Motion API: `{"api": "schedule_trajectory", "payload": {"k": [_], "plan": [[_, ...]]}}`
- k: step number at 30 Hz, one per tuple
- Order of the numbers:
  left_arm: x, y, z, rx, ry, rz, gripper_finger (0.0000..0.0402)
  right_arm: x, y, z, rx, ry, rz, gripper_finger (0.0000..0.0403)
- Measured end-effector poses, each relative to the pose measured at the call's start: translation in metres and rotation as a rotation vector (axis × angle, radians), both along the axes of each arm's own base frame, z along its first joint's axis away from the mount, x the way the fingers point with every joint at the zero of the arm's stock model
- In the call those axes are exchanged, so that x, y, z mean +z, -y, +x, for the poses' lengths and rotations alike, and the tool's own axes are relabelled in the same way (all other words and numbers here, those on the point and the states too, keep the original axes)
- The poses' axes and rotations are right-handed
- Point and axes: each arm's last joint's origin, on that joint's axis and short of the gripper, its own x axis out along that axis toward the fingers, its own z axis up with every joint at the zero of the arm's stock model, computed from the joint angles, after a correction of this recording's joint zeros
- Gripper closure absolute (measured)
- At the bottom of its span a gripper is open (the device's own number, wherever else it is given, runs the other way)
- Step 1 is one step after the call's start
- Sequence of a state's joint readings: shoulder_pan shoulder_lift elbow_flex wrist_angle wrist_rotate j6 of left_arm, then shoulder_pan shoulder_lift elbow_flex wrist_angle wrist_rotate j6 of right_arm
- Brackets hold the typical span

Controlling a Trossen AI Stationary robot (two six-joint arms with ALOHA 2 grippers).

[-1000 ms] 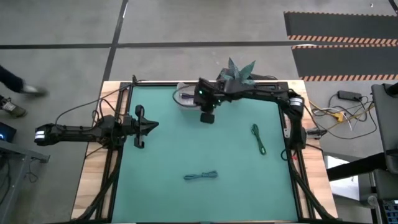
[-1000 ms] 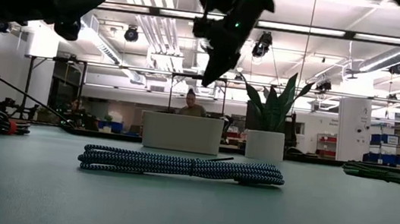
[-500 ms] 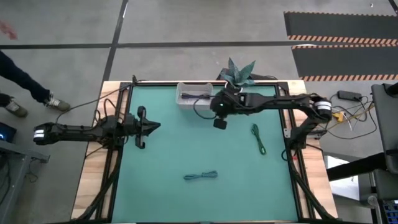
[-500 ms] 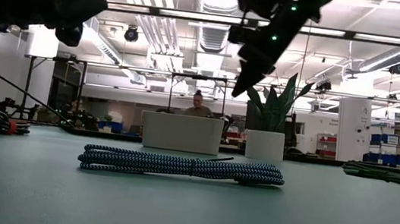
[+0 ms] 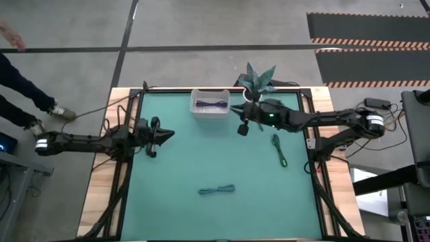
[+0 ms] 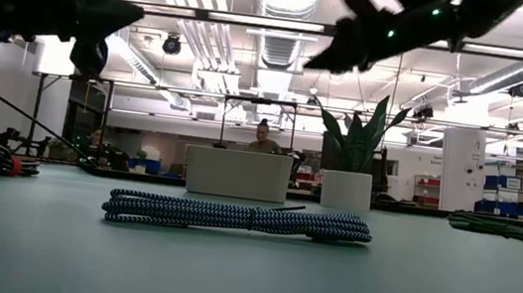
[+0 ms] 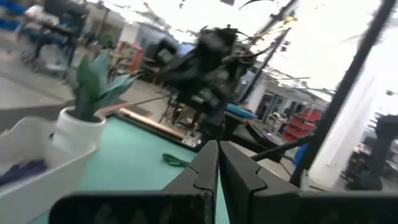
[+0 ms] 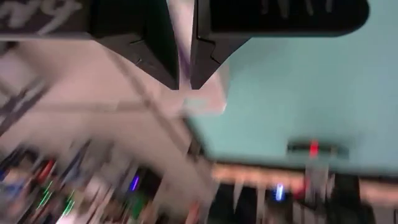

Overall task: Pick and place USB-C Cables
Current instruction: Put the black charger cable into the white bin

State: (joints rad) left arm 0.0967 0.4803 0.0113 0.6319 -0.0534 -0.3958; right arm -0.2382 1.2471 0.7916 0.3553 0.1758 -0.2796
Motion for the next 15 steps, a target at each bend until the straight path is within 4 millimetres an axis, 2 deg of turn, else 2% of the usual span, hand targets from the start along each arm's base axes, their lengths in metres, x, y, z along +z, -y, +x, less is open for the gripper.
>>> {"api": "schedule_trajectory", "payload": {"k": [7, 15], "plan": [[-0.009, -0.002, 0.006, 0.052, -0.073, -0.087, 0.0402, 0.012, -0.006, -0.021, 0.022, 0.175, -0.095, 0.0372], [-0.020, -0.006, 0.013, 0.137, -0.133, -0.218, 0.0402, 0.006, -0.013, -0.037, 0.134, 0.322, -0.151, 0.0372]]}}
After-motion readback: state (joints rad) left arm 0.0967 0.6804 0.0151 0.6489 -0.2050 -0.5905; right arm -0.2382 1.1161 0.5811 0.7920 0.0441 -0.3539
